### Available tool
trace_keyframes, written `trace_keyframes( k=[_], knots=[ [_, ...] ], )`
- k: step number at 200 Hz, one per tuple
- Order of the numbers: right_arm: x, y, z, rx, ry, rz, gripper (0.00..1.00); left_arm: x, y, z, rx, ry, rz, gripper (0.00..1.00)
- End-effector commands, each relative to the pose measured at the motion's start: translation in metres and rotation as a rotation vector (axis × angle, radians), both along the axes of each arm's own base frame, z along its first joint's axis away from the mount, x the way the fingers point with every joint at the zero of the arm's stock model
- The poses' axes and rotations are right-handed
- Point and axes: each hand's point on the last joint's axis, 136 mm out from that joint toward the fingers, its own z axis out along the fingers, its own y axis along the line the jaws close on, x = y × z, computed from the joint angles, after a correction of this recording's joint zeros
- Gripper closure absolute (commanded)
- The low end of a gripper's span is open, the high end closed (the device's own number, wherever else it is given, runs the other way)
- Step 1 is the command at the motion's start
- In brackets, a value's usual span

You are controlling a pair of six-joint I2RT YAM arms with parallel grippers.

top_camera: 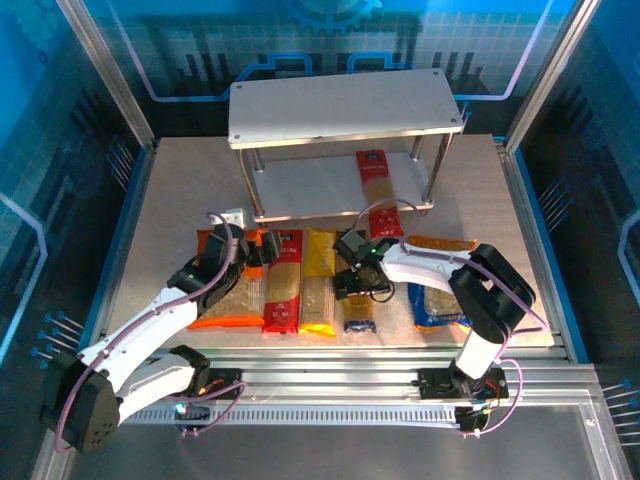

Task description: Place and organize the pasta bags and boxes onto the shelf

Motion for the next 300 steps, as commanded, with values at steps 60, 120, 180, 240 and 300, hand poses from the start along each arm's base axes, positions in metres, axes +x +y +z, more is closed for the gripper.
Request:
trace_keyframes(
  k=[60,120,180,240,300],
  knots=[
    [-0.017,0.008,-0.009,-0.046,0.084,0.094,0.42,-0.005,0.005,-0.001,-0.016,-0.002,0.017,0.01],
    [-0.023,0.008,0.017,-0.001,0.052,0.099,0.77,-0.004,0.004,0.002,-0.025,-0.008,0.012,0.01],
    [-0.016,0.013,0.084,0.071,-0.085,0.122,0.89,-0.003,0.003,0.002,-0.026,-0.006,0.009,0.01],
    [-0.004,0.022,0.139,0.178,-0.230,0.149,0.89,-0.001,0.001,0.000,-0.020,0.005,0.004,0.02],
    [0.088,0.030,0.165,0.163,-0.375,0.145,0.89,-0.001,-0.003,0.000,-0.023,0.019,-0.018,0.03]
  ],
)
